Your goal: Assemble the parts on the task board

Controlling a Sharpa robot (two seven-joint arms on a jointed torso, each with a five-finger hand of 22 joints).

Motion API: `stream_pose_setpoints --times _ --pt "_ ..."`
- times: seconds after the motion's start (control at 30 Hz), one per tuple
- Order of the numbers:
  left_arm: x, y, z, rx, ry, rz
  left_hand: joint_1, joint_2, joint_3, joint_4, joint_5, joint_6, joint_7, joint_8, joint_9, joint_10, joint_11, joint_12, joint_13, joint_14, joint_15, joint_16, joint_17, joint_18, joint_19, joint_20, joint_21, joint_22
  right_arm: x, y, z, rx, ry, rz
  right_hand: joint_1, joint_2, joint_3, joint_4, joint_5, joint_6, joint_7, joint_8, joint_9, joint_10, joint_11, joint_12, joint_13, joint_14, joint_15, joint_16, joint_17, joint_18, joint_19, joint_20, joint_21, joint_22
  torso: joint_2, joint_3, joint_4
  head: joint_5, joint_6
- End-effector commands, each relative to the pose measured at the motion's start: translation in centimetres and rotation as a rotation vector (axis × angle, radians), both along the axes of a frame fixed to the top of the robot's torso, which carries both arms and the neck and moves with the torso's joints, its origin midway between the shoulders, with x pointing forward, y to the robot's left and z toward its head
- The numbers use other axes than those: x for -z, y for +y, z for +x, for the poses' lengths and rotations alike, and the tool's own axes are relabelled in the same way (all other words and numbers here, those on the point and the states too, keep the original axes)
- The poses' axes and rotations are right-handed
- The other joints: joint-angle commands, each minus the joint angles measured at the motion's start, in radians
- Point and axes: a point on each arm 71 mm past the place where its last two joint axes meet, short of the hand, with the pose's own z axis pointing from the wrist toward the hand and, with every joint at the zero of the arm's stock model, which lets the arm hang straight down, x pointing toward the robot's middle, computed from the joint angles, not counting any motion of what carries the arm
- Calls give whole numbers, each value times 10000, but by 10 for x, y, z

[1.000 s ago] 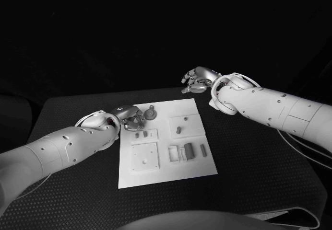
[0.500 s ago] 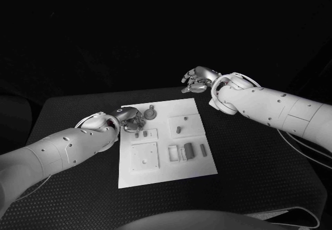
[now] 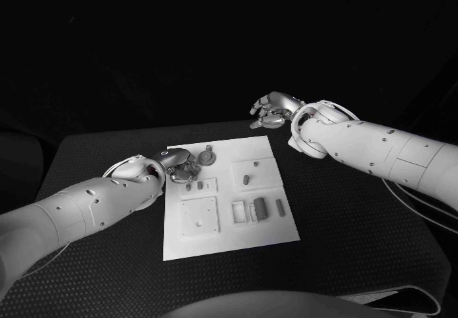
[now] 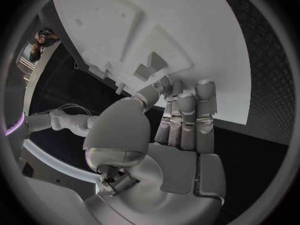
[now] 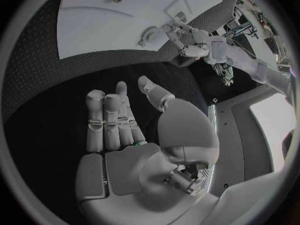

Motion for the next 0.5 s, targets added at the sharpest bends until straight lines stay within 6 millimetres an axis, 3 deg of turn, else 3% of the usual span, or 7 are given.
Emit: stream_pose_setpoints --times 0.03,0.5 --pt "5 1 -2 -35 226 144 33 -69 -86 -1 23 -160 -52 -81 -35 -116 -5 120 20 -45 12 62 -1 1431 -52 35 14 186 0 1 0 -111 -32 -31 -64 -5 -5 73 19 1 58 67 -8 34 35 -40 13 -37 -10 13 -12 842 -15 -72 -46 83 -2 0 0 0 6" --pt "6 12 0 -441 231 439 -76 -372 -469 -5 117 -500 -204 -146 -111 -448 28 455 82 -107 45 63 -27 1430 -102 56 -18 182 0 0 0 -101 -41 -30 -64 -7 -5 73 19 0 58 67 -9 34 35 -41 14 -38 -10 13 -13 843 -14 -72 -47 84 0 2 -1 1 11"
